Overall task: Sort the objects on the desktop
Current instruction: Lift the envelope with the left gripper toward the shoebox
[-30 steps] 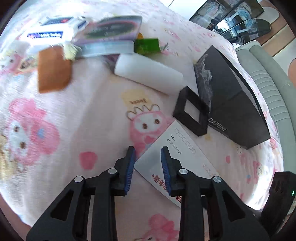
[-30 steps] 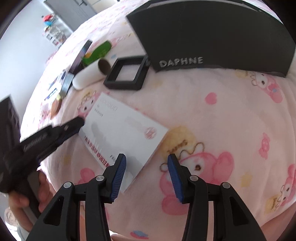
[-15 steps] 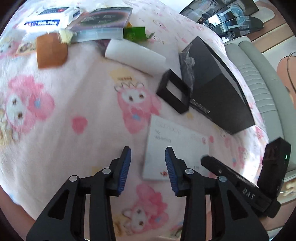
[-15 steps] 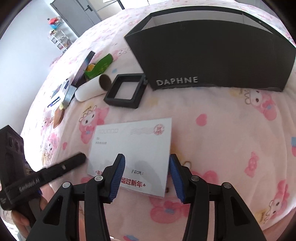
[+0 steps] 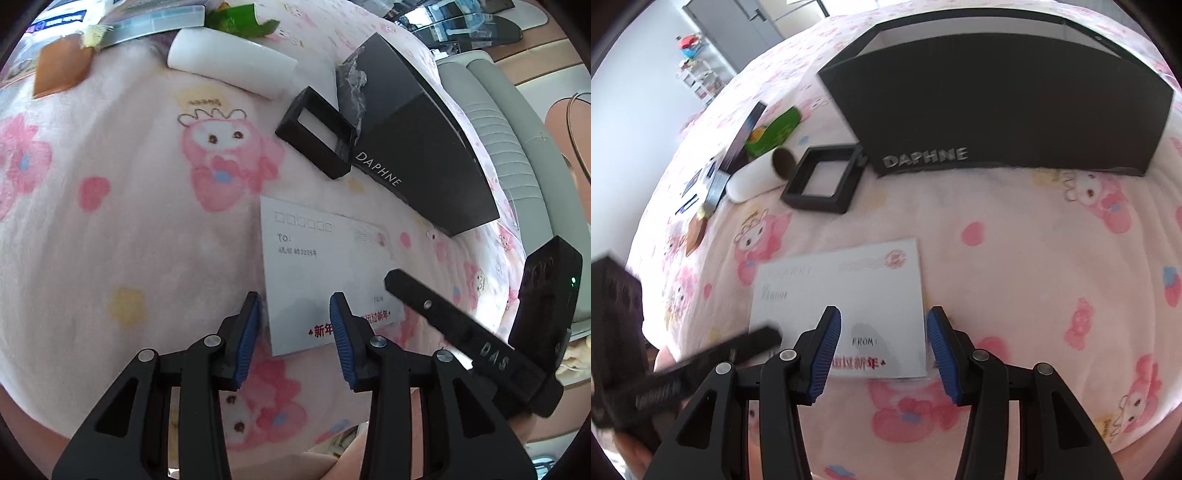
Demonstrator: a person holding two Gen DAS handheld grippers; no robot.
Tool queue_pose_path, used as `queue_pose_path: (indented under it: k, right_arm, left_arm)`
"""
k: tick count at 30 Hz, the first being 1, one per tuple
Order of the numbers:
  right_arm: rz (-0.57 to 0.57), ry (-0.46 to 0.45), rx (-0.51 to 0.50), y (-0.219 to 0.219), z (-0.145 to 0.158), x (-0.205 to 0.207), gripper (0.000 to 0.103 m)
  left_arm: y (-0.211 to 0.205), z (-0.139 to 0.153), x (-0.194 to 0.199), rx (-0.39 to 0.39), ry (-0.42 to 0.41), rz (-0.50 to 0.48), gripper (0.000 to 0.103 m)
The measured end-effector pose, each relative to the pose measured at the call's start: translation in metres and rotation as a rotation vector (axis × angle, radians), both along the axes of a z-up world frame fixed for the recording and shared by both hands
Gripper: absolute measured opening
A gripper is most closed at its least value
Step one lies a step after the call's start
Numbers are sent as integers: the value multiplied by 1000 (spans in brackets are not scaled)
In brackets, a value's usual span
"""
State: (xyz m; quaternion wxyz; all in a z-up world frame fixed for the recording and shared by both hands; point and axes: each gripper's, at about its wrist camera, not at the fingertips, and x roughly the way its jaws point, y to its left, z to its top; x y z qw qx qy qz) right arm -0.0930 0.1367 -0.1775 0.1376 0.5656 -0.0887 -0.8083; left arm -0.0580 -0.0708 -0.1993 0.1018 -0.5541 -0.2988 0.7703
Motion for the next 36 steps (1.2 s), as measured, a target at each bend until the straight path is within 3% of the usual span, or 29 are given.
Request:
queue_pose_path:
  k: [5, 13, 23, 36]
  right_arm:
    - [-9, -9, -5, 3, -6, -1, 45]
    - [-13, -6, -17, 4, -13, 0, 45]
    - [24, 24, -108, 7, 5, 5, 45]
    - [-62, 156, -132, 39, 66, 7, 45]
  left_arm:
    - [-8, -2, -9, -18, 4, 22, 40]
    - [6, -3, -8, -93, 21, -22, 40]
    - [9, 9, -4, -130, 41, -33, 40]
    - [45, 77, -14, -160, 188, -119, 40]
